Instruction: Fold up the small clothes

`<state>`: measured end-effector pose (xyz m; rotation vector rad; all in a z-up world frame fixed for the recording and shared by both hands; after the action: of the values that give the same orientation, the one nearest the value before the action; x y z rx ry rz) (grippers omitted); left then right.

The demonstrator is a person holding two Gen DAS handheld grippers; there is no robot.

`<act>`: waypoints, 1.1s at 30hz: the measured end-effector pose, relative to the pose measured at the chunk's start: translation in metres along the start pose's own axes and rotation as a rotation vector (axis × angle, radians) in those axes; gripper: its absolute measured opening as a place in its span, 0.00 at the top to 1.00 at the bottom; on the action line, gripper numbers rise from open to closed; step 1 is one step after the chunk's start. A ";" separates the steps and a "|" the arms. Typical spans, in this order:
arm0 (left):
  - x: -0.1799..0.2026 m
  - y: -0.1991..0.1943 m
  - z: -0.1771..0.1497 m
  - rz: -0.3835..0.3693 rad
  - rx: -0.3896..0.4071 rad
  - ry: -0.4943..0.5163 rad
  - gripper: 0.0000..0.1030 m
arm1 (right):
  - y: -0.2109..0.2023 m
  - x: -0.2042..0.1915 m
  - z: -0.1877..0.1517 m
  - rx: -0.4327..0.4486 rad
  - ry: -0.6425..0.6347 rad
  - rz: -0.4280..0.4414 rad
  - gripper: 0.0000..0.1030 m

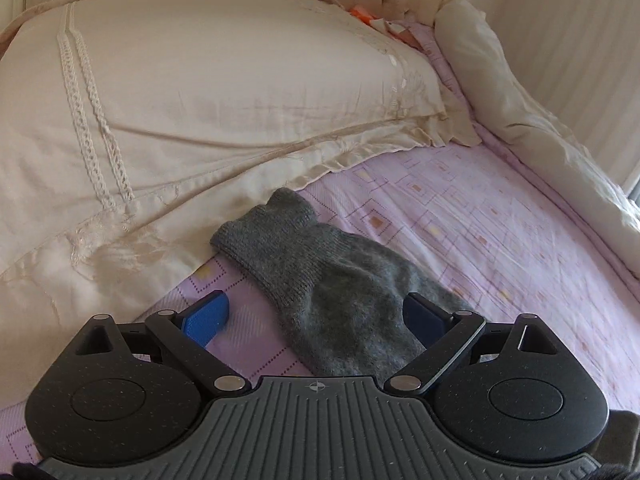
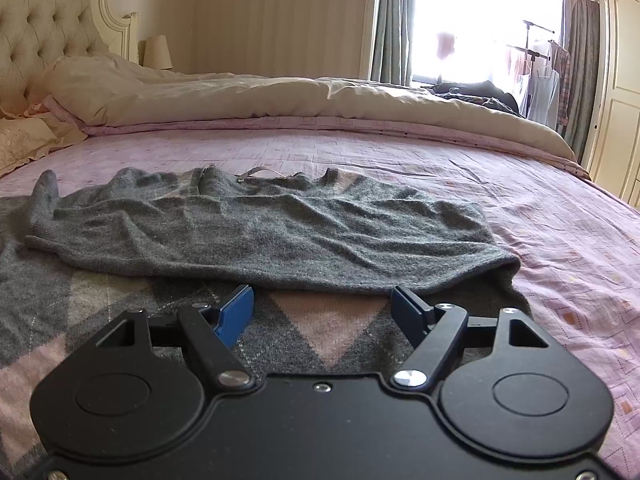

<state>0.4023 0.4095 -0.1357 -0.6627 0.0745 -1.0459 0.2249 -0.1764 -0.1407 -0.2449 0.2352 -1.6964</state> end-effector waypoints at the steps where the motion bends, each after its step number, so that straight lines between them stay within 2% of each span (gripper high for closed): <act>1: 0.002 0.003 0.001 -0.001 -0.001 0.018 0.15 | 0.000 0.000 0.000 -0.001 0.000 0.000 0.25; 2: 0.006 0.004 0.001 -0.006 0.006 0.052 0.54 | 0.000 0.000 0.000 -0.001 0.000 0.000 0.25; 3: 0.009 0.004 0.003 0.010 0.014 0.092 0.77 | 0.000 0.000 0.000 -0.002 -0.001 0.001 0.25; 4: 0.012 0.003 0.004 0.029 0.015 0.113 0.90 | 0.000 0.000 -0.001 -0.002 -0.001 0.001 0.25; 7: 0.025 -0.010 0.014 -0.031 0.057 0.089 0.91 | 0.000 0.000 -0.001 -0.001 0.003 0.004 0.25; 11: 0.066 -0.045 0.033 -0.136 0.130 0.138 0.91 | 0.001 0.000 -0.001 -0.003 0.006 0.009 0.25; 15: 0.124 -0.098 0.048 -0.290 0.182 0.177 0.91 | 0.000 0.001 0.000 -0.004 0.012 0.013 0.25; 20: 0.208 -0.166 0.049 -0.498 0.217 0.206 0.91 | 0.000 0.003 0.000 -0.005 0.027 0.020 0.25; 25: 0.293 -0.221 0.022 -0.695 0.204 0.218 0.91 | 0.001 0.005 0.000 -0.009 0.050 0.026 0.25; 28: 0.336 -0.241 -0.011 -0.788 0.174 0.219 0.91 | 0.001 0.008 0.000 -0.011 0.072 0.029 0.24; 33: 0.392 -0.246 -0.080 -0.861 0.071 0.248 0.91 | 0.003 0.012 -0.001 -0.022 0.103 0.035 0.24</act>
<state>0.3854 -0.0296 0.0302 -0.4941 -0.0402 -1.9495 0.2263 -0.1891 -0.1420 -0.1691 0.3328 -1.6740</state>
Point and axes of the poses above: each gripper's, at about its wrist camera, not at the fingertips, and y roughly the way its jaws point, x to its right, z to its top, the point moved 6 cm from there along y, roughly the way its jaws point, and after that the axes turned 12 degrees about x, right-handed, at the moved point
